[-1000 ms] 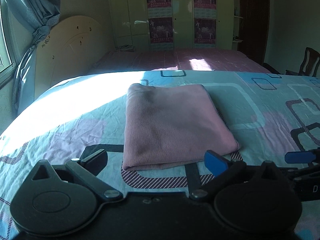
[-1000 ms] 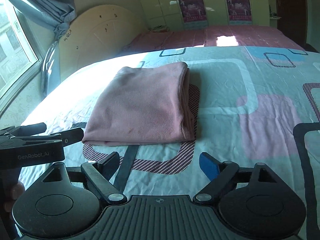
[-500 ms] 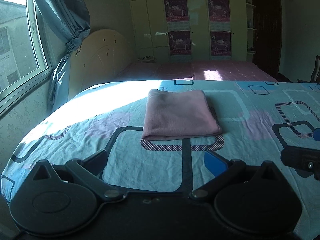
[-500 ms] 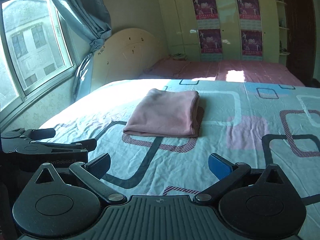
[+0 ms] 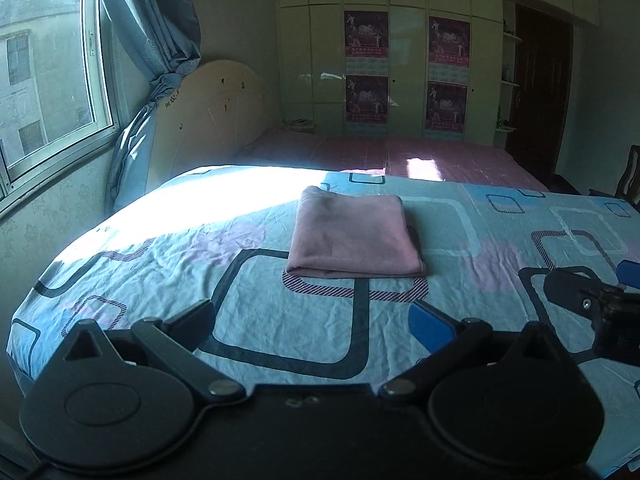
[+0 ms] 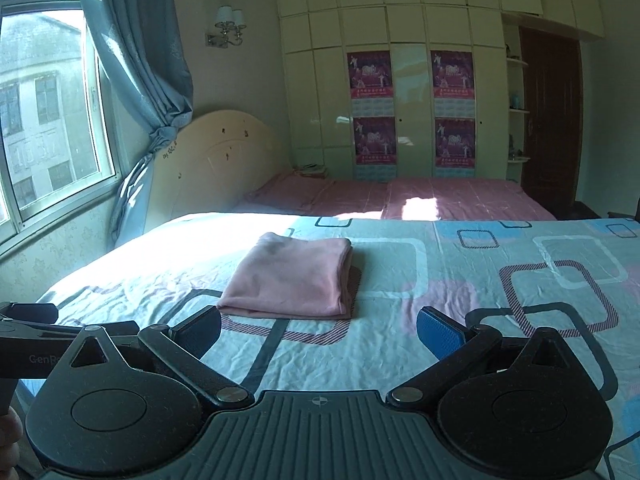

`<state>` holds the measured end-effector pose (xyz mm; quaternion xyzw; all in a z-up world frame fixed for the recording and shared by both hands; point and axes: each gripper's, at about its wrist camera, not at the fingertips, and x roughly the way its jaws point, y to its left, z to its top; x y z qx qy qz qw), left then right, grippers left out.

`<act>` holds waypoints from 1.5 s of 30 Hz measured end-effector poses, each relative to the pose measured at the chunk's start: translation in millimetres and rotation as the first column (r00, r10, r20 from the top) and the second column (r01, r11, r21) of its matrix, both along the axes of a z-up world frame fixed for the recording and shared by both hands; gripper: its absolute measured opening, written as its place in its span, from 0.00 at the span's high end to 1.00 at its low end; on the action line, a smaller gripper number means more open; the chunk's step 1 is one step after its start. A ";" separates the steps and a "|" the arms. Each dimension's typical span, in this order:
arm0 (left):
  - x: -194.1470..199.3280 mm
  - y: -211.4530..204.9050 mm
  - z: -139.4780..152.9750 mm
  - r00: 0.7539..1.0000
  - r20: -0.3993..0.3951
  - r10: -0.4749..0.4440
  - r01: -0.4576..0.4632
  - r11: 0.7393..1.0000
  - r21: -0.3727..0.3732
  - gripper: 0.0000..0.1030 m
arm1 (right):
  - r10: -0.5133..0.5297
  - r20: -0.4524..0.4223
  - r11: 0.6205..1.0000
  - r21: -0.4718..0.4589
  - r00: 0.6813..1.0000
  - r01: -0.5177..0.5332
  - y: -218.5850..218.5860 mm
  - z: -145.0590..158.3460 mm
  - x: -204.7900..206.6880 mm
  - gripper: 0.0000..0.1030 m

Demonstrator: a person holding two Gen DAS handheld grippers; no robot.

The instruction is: Fold small clothes

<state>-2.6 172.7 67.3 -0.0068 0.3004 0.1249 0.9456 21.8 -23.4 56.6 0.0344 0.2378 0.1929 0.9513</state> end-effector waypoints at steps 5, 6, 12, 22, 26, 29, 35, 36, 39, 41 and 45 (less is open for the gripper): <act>-1.4 -1.8 3.4 1.000 0.012 0.004 -0.004 1.000 -0.008 0.00 | 0.000 0.010 1.000 0.000 1.000 0.000 -2.3 0.5 -3.5 0.00; -0.9 -2.2 3.3 1.000 0.011 0.004 -0.004 1.000 -0.009 0.00 | 0.001 0.010 1.000 0.004 1.000 -0.001 -3.6 0.8 -4.1 0.00; 0.1 -4.3 1.0 1.000 0.008 0.005 -0.005 1.000 -0.012 0.00 | 0.000 0.011 1.000 0.003 1.000 0.000 -7.3 1.1 -3.7 0.00; 1.0 -5.8 0.3 1.000 0.007 0.008 -0.008 1.000 -0.007 0.00 | 0.007 0.006 1.000 0.003 1.000 -0.007 -8.3 0.8 -2.7 0.00; 1.3 -5.5 0.6 1.000 0.007 0.011 -0.011 1.000 -0.005 0.00 | 0.009 0.007 1.000 0.005 1.000 -0.009 -7.9 0.1 -2.2 0.00; 1.9 -5.0 1.0 1.000 0.008 0.014 -0.014 1.000 -0.003 0.00 | 0.009 0.006 1.000 0.006 1.000 -0.009 -7.5 -0.3 -1.8 0.00; 2.9 -3.8 0.9 1.000 0.007 0.014 -0.014 1.000 -0.001 0.00 | 0.012 0.003 1.000 0.004 1.000 -0.012 -6.0 -0.9 -1.5 0.00; 2.9 -3.9 0.9 1.000 0.006 0.015 -0.015 1.000 -0.002 0.00 | 0.012 0.003 1.000 0.003 1.000 -0.012 -5.3 -1.0 -1.6 0.00; 2.9 -2.4 1.0 1.000 0.007 0.014 -0.014 1.000 -0.005 0.00 | 0.012 0.004 1.000 0.004 1.000 -0.012 -5.0 -1.3 -1.2 0.00; 2.6 -2.0 1.0 1.000 0.008 0.014 -0.014 1.000 -0.004 0.00 | 0.013 0.003 1.000 0.004 1.000 -0.013 -4.7 -1.6 -1.1 0.00; 2.6 -2.5 0.9 1.000 0.007 0.015 -0.015 1.000 -0.005 0.00 | 0.011 0.000 1.000 0.003 1.000 -0.011 -3.2 -1.4 -0.5 0.00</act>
